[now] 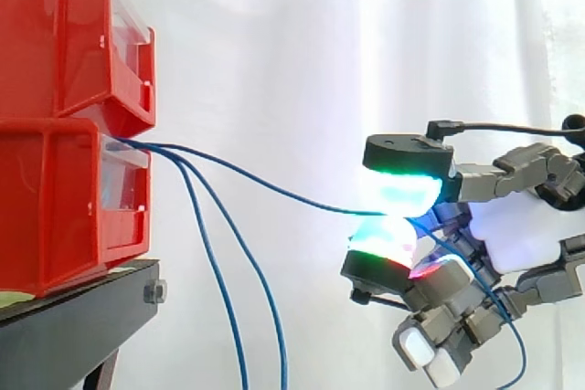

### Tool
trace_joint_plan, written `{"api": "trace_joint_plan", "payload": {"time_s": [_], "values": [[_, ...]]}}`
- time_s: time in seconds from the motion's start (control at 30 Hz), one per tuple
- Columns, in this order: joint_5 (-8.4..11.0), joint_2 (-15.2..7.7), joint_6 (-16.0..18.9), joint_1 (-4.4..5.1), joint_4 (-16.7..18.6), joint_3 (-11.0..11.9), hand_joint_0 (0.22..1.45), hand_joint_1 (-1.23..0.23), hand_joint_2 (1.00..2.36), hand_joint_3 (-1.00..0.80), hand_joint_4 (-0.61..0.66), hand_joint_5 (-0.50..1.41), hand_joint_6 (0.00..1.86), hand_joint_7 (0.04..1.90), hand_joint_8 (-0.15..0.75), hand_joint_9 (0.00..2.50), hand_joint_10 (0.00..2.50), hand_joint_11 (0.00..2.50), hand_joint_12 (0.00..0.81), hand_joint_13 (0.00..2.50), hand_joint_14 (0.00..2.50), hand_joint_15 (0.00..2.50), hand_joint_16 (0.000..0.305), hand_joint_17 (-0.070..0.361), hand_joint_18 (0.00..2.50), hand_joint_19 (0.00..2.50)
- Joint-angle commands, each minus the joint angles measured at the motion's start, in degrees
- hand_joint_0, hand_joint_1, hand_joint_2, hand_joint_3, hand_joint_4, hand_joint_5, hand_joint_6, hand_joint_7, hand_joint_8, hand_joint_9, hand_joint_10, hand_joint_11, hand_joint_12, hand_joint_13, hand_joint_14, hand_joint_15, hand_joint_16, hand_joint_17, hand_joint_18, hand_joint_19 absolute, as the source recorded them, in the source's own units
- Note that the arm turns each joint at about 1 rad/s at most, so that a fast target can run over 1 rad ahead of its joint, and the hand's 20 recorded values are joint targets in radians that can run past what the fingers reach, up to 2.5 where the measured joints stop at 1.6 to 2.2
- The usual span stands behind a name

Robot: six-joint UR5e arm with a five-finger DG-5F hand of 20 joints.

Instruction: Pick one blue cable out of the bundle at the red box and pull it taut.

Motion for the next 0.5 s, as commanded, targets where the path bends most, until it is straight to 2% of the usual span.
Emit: {"api": "trace_joint_plan", "payload": {"time_s": [0.0, 0.47], "values": [[0.0, 0.0, 0.0, 0.0, 0.0, 0.0, 0.86, -0.75, 1.01, -0.41, 0.01, -0.2, 1.02, 1.23, 0.325, 0.78, 0.39, 1.31, 0.333, 0.85, 0.02, 0.72, 0.045, 0.102, 0.66, 0.63], [0.0, 0.0, 0.0, 0.0, 0.0, 0.0, 0.87, -0.76, 1.01, -0.4, 0.01, -0.2, 1.02, 1.22, 0.317, 0.78, 0.43, 1.28, 0.332, 0.85, 0.02, 0.72, 0.045, 0.101, 0.66, 0.64]]}}
